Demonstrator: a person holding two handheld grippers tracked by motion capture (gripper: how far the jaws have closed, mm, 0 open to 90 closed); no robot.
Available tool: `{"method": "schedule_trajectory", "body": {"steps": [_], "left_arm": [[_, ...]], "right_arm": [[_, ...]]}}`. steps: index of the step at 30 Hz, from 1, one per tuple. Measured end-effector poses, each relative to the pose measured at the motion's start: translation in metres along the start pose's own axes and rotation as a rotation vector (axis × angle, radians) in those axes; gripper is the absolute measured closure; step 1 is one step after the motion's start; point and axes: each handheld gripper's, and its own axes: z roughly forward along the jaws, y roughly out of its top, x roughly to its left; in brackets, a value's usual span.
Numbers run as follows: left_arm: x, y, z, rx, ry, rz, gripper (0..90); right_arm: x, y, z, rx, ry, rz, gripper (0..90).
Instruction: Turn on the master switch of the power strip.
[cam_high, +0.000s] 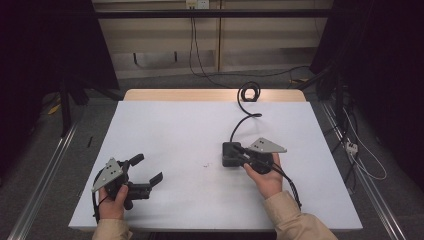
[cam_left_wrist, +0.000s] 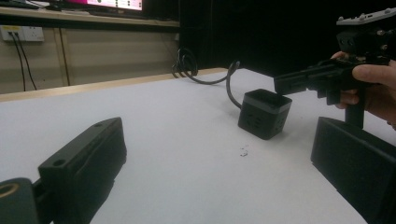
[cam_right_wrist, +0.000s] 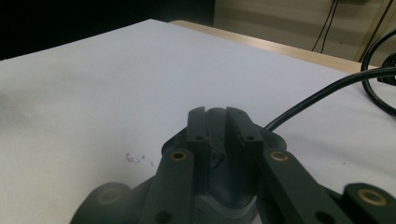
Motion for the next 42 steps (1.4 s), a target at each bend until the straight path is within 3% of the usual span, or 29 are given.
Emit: {"method": "schedule_trajectory", "body": {"steps": [8,16,20,24,42], "left_arm": [[0.0,0.0,0.0,-0.004,-0.003,-0.005,3.0],[-0.001,0.0,0.0,0.003,-0.007,-0.007,3.0],[-0.001,0.0,0.0,0.003,-0.005,-0.008,3.0],[0.0,-0.001,0.001,0.003,-0.005,-0.011,3.0],[0.0,-0.001,0.001,0.01,-0.007,-0.007,3.0]], "right_arm": [[-0.003,0.0,-0.008,-0.001,0.027,0.037,63.4],[-0.004,-0.004,-0.023,-0.01,0.068,0.03,47.2],[-0.006,-0.005,-0.03,-0.027,0.084,0.052,39.7],[-0.007,-0.008,-0.035,-0.021,0.071,0.035,33.0],[-0.02,-0.026,-0.066,-0.026,0.048,0.025,21.7]]}}
